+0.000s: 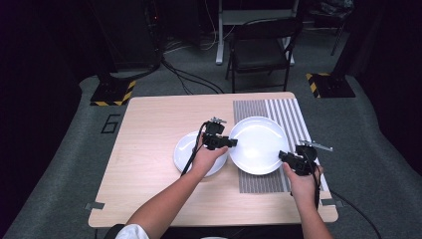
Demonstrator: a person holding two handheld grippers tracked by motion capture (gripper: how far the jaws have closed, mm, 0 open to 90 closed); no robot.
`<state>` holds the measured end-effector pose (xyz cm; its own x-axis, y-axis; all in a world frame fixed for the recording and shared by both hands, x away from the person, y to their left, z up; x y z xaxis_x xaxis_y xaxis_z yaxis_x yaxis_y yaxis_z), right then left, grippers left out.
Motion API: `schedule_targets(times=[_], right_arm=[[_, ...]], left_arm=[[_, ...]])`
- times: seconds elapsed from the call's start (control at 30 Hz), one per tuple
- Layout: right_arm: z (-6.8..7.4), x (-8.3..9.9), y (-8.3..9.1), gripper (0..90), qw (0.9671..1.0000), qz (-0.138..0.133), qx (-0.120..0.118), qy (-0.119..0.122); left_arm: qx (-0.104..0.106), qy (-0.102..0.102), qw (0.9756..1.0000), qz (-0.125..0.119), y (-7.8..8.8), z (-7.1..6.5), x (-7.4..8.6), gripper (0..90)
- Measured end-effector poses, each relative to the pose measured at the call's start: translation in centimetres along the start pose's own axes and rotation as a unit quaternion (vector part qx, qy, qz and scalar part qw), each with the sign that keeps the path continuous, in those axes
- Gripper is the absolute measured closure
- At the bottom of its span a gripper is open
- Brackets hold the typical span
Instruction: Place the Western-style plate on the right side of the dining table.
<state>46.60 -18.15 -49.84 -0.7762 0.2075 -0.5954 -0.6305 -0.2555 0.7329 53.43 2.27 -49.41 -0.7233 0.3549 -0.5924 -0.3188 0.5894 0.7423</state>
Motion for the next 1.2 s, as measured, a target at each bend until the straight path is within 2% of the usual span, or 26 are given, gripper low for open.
schedule_targets(times=[0.63,1.2], right_arm=[[-1.7,0.0,1.0,69.8,0.9997,-0.012,0.012,-0.016],[-3.2,-0.5,0.9,69.8,0.9993,-0.020,0.019,-0.027]], left_arm=[[0.016,-0.011,0.9998,0.007,-1.4,-1.5,-0.7,64.3],[0.023,-0.014,0.9996,0.011,-2.8,-2.2,-1.4,64.2]])
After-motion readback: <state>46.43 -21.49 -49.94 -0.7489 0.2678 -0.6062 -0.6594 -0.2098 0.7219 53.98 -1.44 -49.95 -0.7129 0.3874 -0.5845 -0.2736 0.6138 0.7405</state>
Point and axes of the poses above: each handheld gripper's, and its own axes: y roughly backward along the jaws, x roughly out of its underside, z roughly to its left, the point moved 9 cm from there along -y, roughly forward along the jaws, and after that the axes turned 9 degrees about z, right-handed, at the moved point
